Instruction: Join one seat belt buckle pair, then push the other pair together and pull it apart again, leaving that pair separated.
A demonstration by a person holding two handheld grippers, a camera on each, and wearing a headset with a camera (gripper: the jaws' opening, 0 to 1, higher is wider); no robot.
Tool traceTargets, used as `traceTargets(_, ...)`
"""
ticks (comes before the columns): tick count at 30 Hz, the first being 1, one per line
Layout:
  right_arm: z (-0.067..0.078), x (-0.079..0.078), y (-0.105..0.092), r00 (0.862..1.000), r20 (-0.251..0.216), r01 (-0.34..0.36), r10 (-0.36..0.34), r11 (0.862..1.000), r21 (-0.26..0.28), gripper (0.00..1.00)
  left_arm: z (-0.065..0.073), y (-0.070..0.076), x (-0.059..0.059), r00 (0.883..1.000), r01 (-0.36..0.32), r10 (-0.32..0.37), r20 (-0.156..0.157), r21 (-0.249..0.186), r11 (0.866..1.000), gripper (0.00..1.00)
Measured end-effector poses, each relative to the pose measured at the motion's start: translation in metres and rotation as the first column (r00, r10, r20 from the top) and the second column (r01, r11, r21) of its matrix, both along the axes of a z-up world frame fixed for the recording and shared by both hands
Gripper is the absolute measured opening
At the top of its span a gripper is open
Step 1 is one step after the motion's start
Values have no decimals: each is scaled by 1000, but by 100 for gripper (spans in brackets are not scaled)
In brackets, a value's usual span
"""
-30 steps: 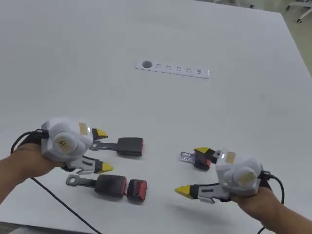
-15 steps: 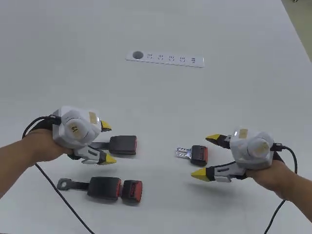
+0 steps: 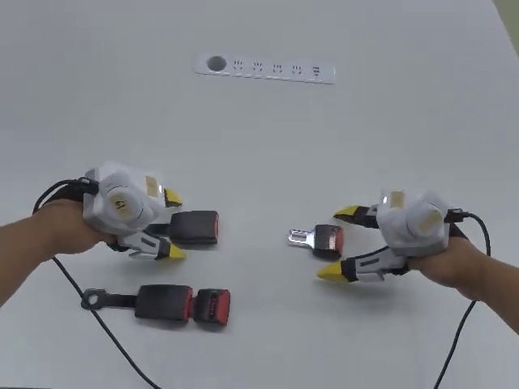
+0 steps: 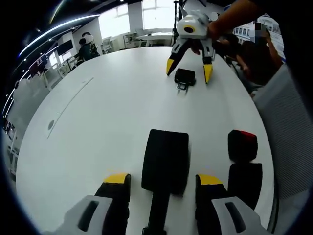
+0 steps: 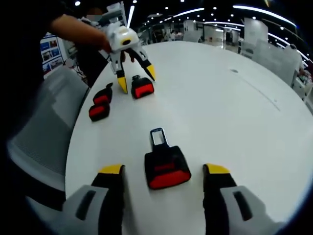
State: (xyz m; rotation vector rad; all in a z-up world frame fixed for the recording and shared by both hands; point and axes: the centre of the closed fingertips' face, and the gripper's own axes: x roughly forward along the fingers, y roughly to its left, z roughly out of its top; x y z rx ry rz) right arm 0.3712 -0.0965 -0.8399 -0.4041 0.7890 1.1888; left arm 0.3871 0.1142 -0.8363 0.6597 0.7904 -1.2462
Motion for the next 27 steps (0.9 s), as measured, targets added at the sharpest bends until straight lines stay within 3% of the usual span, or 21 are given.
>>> traceTargets(2,-1,2,2,1000,8,-15,15,1000,4,63,0,-1,3,1000,-7,7,-5,-7,1000,56)
traceTargets(4,-1,0,3,999,15,-36,36,999,3,61,0,-3,-2,999,10,-10,-31,-14,1000,52)
traceTargets(11,-1,1,2,997,34,-64,64,998,-7,48,0,-5,-2,999,46,-46,-28,-1,999,50)
traceTargets(17,-1,5,3,995,56,-79,80,997,-16,39,0,-7,-3,997,77,-77,-31,7,997,41)
traceTargets(21,1,6,5,994,54,-97,97,995,-1,37,0,-8,-3,995,96,-95,-30,11,995,35)
traceTargets(27,1,8,6,993,49,-109,108,994,12,36,-1,-9,-2,991,136,-135,-26,36,990,34)
